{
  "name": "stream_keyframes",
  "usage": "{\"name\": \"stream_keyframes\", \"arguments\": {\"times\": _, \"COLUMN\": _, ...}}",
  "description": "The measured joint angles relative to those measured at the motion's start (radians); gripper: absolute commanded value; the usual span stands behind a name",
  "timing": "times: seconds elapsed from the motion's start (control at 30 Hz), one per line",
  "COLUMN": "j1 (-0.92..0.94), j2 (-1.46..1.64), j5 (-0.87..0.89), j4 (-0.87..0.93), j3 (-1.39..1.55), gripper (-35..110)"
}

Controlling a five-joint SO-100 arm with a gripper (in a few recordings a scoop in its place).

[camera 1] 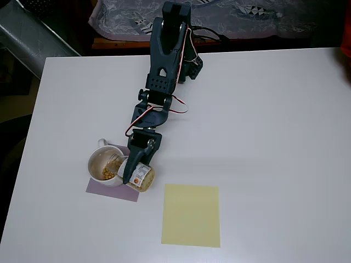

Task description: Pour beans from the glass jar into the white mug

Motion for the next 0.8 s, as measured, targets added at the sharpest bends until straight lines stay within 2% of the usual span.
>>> {"name": "stream_keyframes", "arguments": {"times": 0.8, "j1": 0.023, "j2": -0.012, "j5": 0.129, "j4": 0.1, "j3": -0.077, "gripper": 0}}
